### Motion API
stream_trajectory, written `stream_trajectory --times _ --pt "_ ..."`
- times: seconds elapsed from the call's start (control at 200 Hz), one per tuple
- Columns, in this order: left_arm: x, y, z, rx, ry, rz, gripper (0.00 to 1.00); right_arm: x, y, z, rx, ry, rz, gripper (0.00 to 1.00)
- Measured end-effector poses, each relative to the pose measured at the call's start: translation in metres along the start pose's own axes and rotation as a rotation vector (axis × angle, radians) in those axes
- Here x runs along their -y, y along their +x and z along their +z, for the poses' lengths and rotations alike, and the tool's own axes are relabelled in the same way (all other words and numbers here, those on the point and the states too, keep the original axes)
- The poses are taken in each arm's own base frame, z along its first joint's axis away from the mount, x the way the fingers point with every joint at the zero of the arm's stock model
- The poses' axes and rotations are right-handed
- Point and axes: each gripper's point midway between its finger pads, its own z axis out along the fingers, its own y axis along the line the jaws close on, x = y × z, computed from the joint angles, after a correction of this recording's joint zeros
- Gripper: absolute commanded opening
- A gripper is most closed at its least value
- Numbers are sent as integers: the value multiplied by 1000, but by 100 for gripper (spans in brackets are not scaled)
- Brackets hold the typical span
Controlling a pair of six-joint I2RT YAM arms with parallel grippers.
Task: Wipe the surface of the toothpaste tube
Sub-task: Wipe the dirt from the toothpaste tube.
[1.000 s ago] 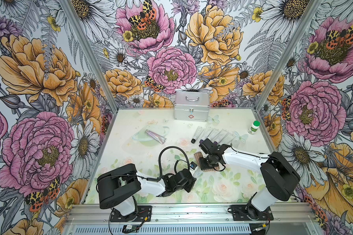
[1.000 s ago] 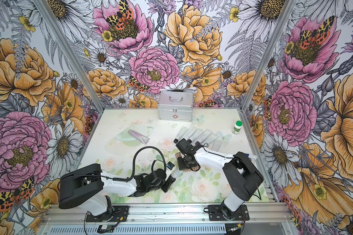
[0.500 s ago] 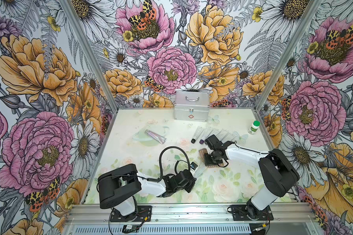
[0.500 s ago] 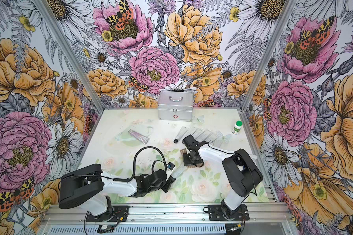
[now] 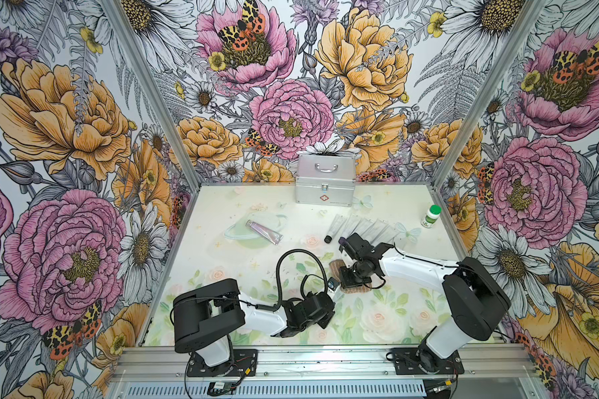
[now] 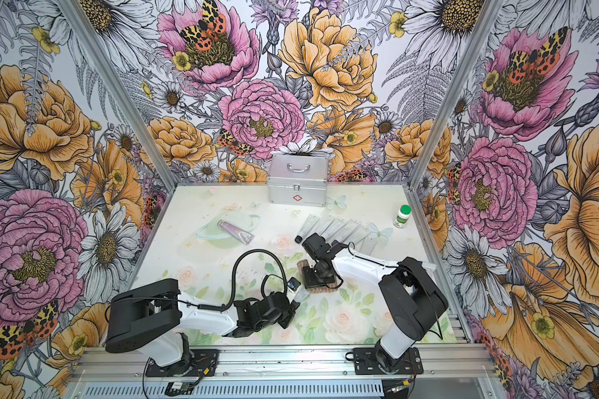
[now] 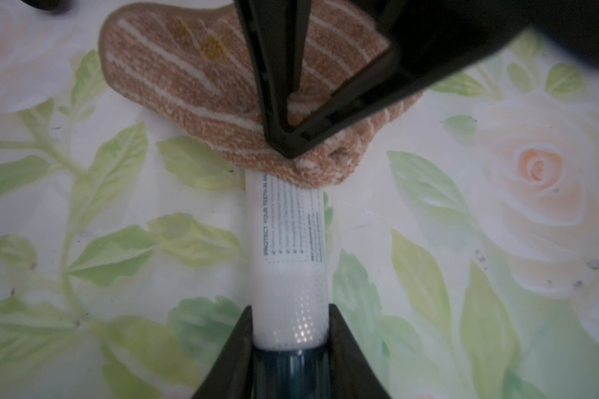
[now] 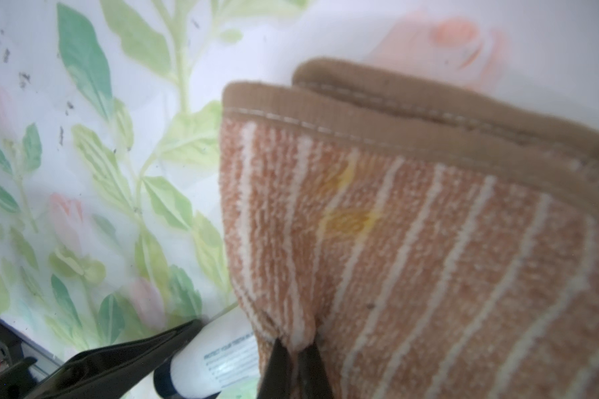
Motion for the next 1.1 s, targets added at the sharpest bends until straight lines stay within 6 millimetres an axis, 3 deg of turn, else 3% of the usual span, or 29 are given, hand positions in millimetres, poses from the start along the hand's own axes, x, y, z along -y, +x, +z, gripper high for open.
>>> stream_trajectory --times 0.15,0.64,0.946,1.101 --pt "0 -1 1 4 -15 10 30 -1 2 -1 -6 -7 7 0" --pt "1 -3 3 11 -33 19 30 39 -28 -2 -10 17 118 0" --pt "2 -2 1 11 -48 30 30 33 -27 -2 -11 8 99 0" --pt "1 -2 1 12 -59 37 30 22 -12 -3 -19 -6 71 0"
